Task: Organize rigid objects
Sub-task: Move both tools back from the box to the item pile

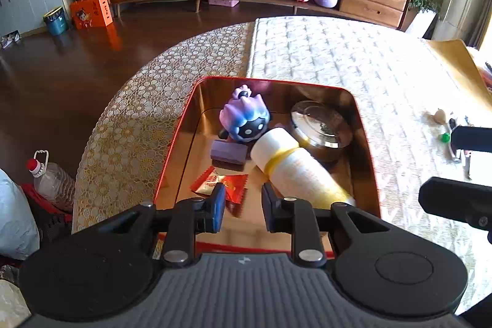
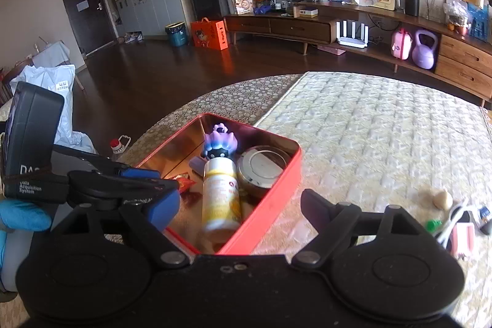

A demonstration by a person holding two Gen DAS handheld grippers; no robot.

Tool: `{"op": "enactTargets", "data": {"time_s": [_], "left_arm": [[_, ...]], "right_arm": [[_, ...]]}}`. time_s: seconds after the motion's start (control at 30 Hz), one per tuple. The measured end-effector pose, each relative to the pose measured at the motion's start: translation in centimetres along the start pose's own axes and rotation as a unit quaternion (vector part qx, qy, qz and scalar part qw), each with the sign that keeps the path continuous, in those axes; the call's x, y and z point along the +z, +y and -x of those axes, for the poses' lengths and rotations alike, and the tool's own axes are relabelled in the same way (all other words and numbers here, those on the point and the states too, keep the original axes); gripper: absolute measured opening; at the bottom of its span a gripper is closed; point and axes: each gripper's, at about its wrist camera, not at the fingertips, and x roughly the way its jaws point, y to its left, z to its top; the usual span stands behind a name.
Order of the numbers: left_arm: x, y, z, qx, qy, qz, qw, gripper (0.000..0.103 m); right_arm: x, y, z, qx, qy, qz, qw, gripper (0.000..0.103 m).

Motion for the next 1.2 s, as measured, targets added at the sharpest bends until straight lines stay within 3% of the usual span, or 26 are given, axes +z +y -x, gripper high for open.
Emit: {"op": "enactTargets", "data": {"time_s": [0.1,0.2,0.23,0.4,0.57,0.67,0.87,1.0,1.2], "left_arm": [[-0.4,-0.3,0.9,-0.007,-0.006,0.0,1.0,0.033],[-0.8,-0.7,2.0,-0.008,-0.018,0.0,0.9998,0.059],[-1.0,-0.8,2.4,-0.008,-0.025,0.0,0.9997,0.063],[-1.6,-1.9,4.1,-0.016,-0.039,-0.007,0.9991,0.063],[-2.0,-3.5,5.6,-0.032,-0.052,-0.016,0.998,0.063],[-2.3,-4.8,6.2,-0.044,-0.056,-0.022,0.9972,0.069],[-2.3,-7.3,6.8,-0.056,-0.069,-0.034,0.9955,0.069],[-2.2,-8.9,7.0,-0.059,-0.09,-0.033,0.9937,0.083],[-1.4,-12.3,6.3,-0.076,-0.094,-0.049,0.9915,0.083]], "right_arm": [[-0.6,-0.3,1.2,-0.003,-0.003,-0.004,1.0,0.086],[-1.3,-0.7,2.4,-0.006,-0.008,-0.008,1.0,0.087],[-1.5,-0.8,2.8,-0.008,-0.01,-0.013,1.0,0.088],[-2.7,-1.8,4.6,-0.018,-0.02,-0.032,0.999,0.089],[-4.0,-2.2,6.4,-0.024,-0.034,-0.032,0.999,0.098],[-5.0,-2.3,7.5,-0.036,-0.047,-0.021,0.998,0.102],[-6.0,-4.1,9.1,-0.053,-0.055,-0.029,0.997,0.103],[-7.0,-6.2,10.0,-0.069,-0.057,-0.048,0.995,0.103],[-8.2,-9.6,11.2,-0.099,-0.059,-0.071,0.991,0.103]]}}
